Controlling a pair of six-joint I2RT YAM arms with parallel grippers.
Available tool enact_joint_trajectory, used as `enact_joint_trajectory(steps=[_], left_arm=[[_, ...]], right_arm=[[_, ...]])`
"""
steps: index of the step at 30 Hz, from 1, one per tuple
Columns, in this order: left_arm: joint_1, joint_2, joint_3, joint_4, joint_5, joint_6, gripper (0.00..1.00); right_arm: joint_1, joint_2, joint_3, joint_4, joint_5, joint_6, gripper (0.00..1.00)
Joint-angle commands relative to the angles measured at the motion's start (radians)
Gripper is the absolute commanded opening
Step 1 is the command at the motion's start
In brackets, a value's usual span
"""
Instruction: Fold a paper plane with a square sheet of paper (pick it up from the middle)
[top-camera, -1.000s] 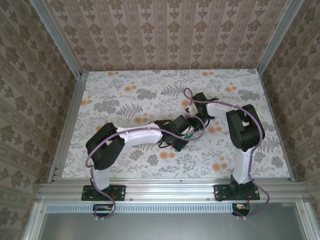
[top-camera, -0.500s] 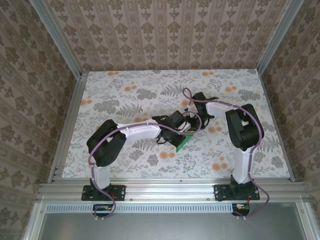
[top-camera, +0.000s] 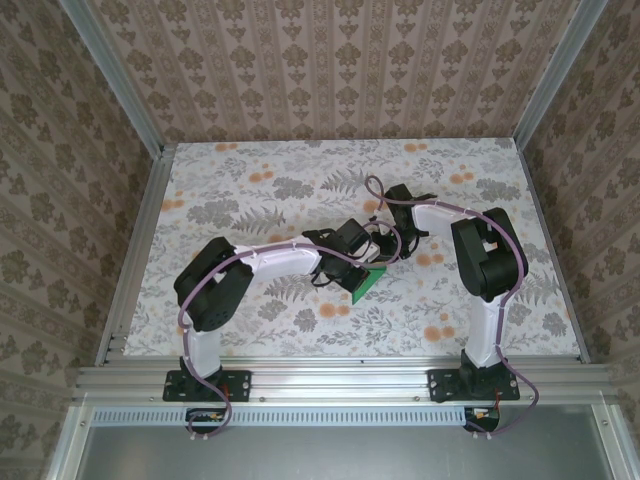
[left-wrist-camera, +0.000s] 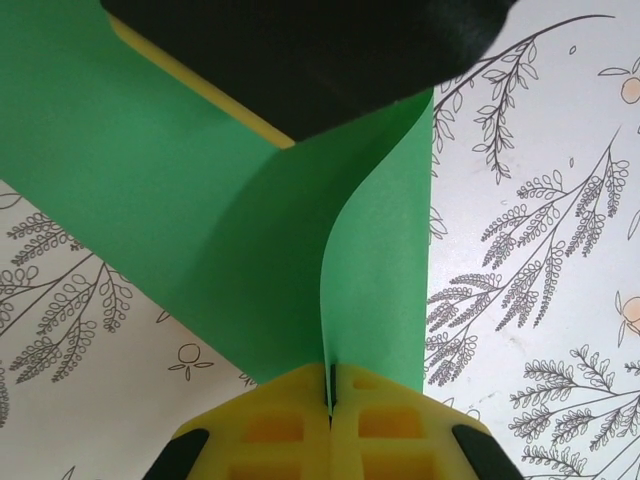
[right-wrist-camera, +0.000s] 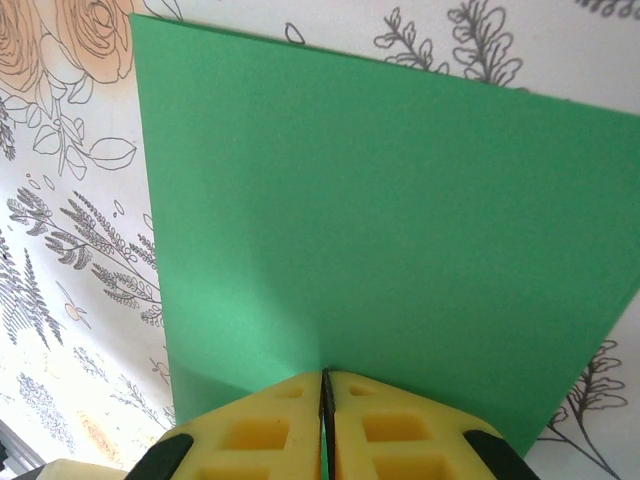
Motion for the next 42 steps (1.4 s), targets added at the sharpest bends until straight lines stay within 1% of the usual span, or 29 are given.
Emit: enact_joint_trajectory(steps=[1, 13, 23, 34, 39, 42], left_arm=[[0.011, 0.025, 0.017, 0.012, -0.003, 0.007, 0.02], [0.014, 0.046, 0.018, 0.017, 0.013, -0.006, 0.03], [0.014, 0.031, -0.014, 0.044, 0.035, -0.037, 0.03], [0.013, 0.007, -0.035, 0.052, 0.047, -0.037, 0.03], [0.012, 0.003, -0.031, 0.051, 0.047, -0.036, 0.03], [0.012, 0.001, -0.028, 0.049, 0.044, -0.034, 0.03]], right_arm=[[0.005, 0.026, 0.005, -0.026, -0.016, 0.013, 0.11], [0.006, 0.016, 0.001, -0.02, -0.014, 0.033, 0.12], [-0.023, -0.058, -0.008, 0.073, -0.078, 0.124, 0.14], [-0.051, -0.063, 0.004, 0.125, -0.047, 0.161, 0.15], [-0.054, -0.029, 0.018, 0.105, -0.007, 0.141, 0.14], [-0.053, -0.017, -0.003, 0.104, 0.011, 0.128, 0.13]])
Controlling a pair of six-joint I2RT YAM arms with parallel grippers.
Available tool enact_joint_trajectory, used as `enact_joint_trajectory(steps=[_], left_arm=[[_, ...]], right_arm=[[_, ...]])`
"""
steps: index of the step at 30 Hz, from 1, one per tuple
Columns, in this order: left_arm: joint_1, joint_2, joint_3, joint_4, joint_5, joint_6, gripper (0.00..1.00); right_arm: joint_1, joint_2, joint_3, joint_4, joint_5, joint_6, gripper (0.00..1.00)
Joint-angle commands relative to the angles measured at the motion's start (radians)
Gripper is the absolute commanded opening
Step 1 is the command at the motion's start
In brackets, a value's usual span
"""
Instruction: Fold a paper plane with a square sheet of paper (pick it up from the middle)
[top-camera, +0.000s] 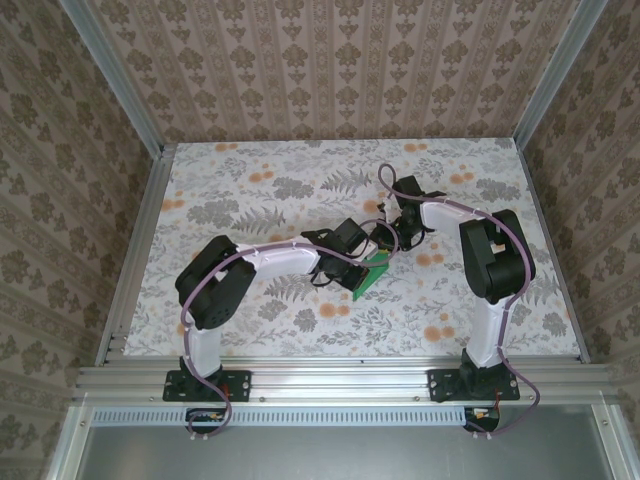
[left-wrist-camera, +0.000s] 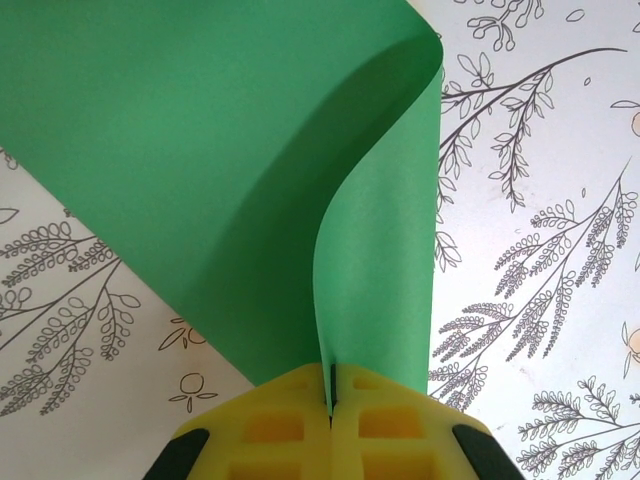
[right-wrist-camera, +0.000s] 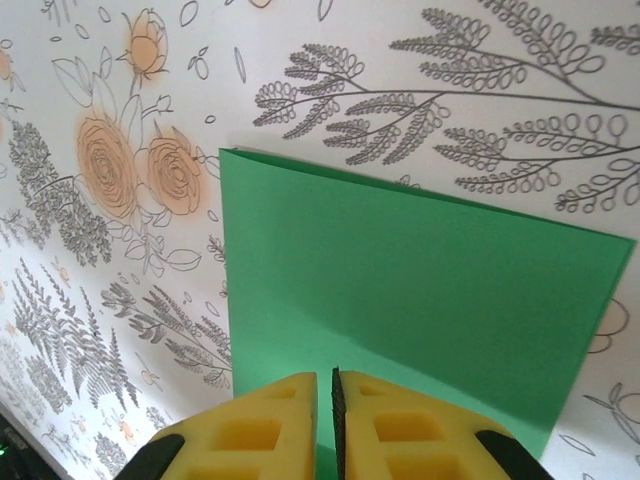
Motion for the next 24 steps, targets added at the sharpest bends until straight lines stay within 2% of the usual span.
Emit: enact_joint_trajectory(steps=[1, 24], left_arm=[[-0.003, -0.013, -0.004, -0.019, 0.014, 0.0, 0.03], [0.019, 0.011, 0.042, -0.053, 0.022, 0.034, 0.06]], right_arm=[[-0.005, 0.022, -0.009, -0.009, 0.034, -0.015, 0.13], [-0.004, 0.064, -0.054, -0.01, 0.052, -0.065, 0.1]])
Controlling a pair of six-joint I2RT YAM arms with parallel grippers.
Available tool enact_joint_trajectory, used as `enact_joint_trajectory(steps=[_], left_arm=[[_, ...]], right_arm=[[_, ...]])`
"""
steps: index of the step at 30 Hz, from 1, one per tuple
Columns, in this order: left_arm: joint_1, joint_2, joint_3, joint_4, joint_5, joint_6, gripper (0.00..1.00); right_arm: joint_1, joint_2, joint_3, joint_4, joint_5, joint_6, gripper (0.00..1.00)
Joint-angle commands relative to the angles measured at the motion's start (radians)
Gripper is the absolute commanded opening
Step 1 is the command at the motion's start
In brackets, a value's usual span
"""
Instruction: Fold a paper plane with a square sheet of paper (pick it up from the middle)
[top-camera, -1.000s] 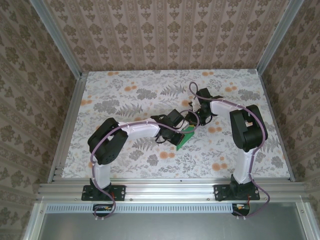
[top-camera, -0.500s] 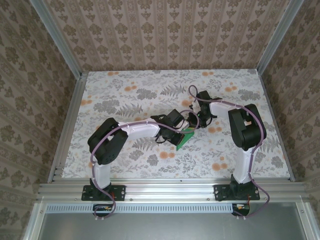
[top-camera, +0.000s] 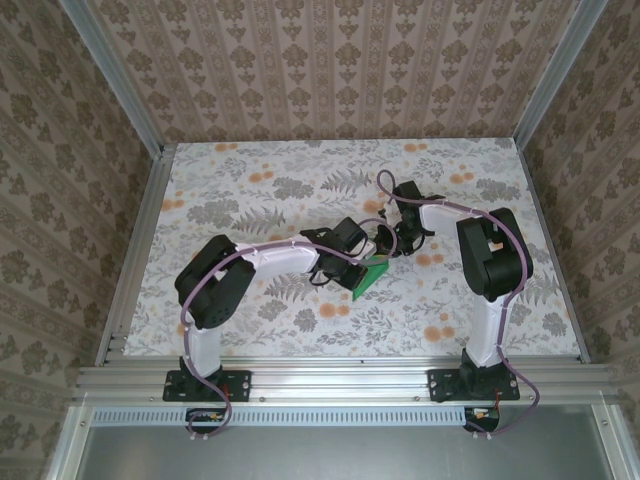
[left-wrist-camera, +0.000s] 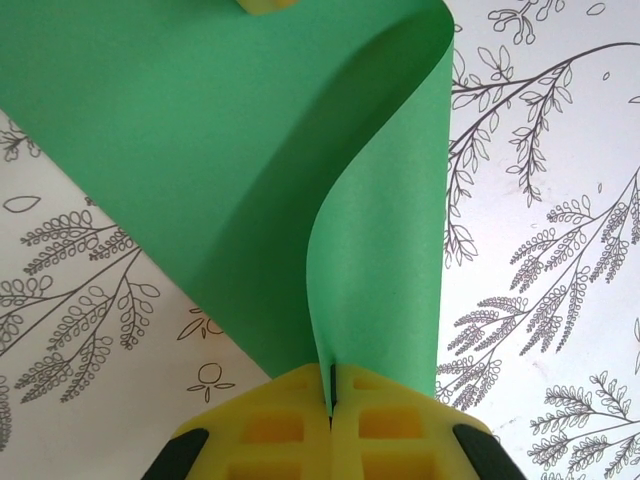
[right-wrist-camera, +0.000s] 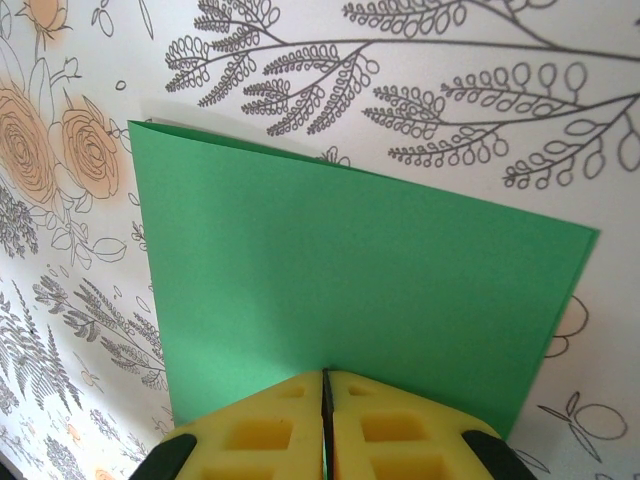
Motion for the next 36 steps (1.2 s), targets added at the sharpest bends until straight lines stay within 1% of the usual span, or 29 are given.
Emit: enact_joint_trajectory(steps=[1, 6, 8, 16, 36], left_arm=[[0.007, 0.017, 0.041, -0.034, 0.023, 0.031, 0.06], [0.009, 0.028, 0.045, -0.043, 0.018, 0.032, 0.06], [0.008, 0.031, 0.048, -0.045, 0.017, 0.035, 0.06], [0.008, 0.042, 0.053, -0.059, -0.005, 0.034, 0.06], [0.008, 0.067, 0.064, -0.054, -0.012, 0.043, 0.07]], right_arm=[[-0.003, 0.038, -0.027, -0.013, 0.028, -0.024, 0.1], [-0.003, 0.034, -0.026, -0.013, 0.026, -0.023, 0.1], [-0.002, 0.034, -0.024, -0.039, 0.026, -0.023, 0.1], [-0.003, 0.032, -0.022, -0.039, 0.024, -0.019, 0.1], [-0.002, 0.032, -0.037, -0.023, 0.004, -0.001, 0.1]])
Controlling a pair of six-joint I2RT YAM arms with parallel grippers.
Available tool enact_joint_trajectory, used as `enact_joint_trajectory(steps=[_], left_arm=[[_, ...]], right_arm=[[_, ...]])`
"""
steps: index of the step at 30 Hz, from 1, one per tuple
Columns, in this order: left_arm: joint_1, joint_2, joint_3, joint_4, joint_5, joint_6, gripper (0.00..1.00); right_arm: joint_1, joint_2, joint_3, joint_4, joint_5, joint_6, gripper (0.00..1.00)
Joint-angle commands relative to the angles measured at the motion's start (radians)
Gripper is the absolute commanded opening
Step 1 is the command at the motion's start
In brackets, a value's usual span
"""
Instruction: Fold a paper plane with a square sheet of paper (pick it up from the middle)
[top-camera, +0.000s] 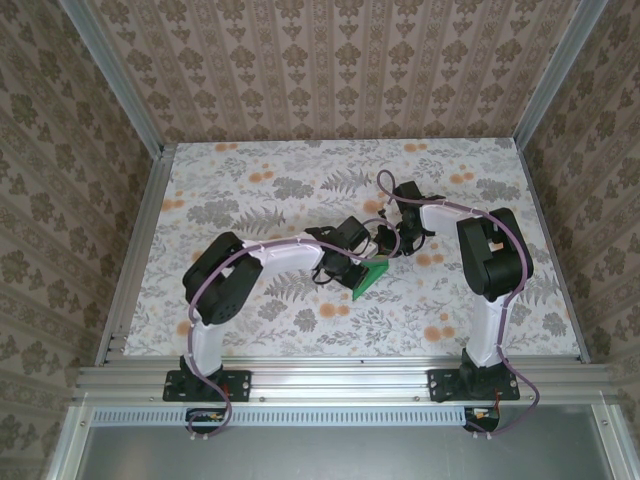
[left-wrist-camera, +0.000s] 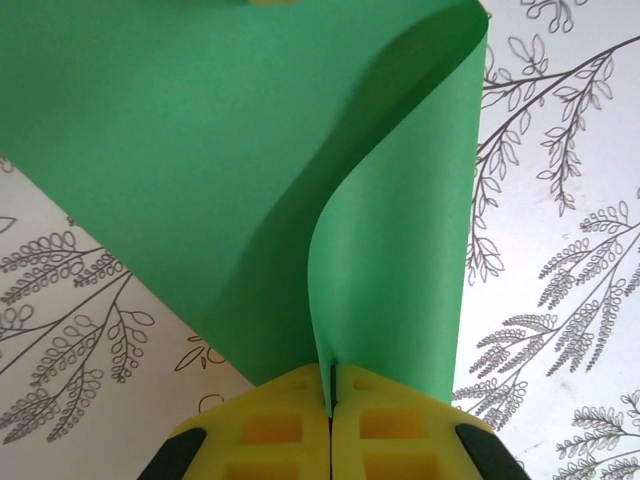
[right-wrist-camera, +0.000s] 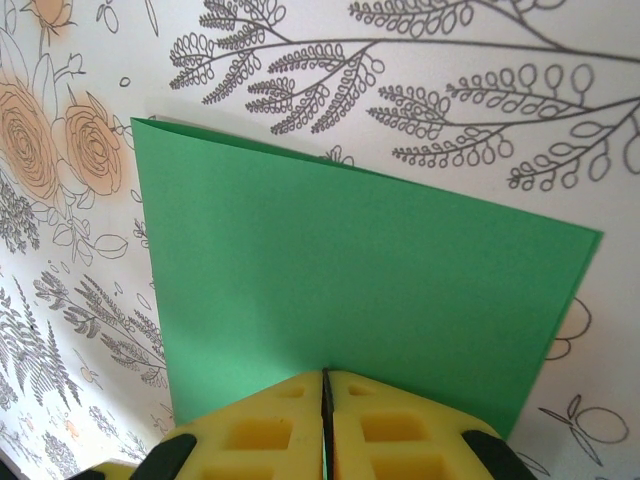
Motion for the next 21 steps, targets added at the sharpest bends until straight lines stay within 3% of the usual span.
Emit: enact_joint_trajectory(steps=[1, 12, 21], left_arm=[[0.007, 0.014, 0.011, -0.016, -0.011, 0.026, 0.07], [0.006, 0.017, -0.004, -0.01, -0.014, 0.019, 0.07], [0.005, 0.021, -0.021, -0.003, -0.011, 0.012, 0.07]], right_arm=[[0.001, 0.032, -0.034, -0.028, 0.014, 0.013, 0.1], [-0.003, 0.009, -0.031, -0.028, -0.009, 0.03, 0.12], [-0.092, -0.202, -0.127, 0.103, -0.063, 0.151, 0.19]])
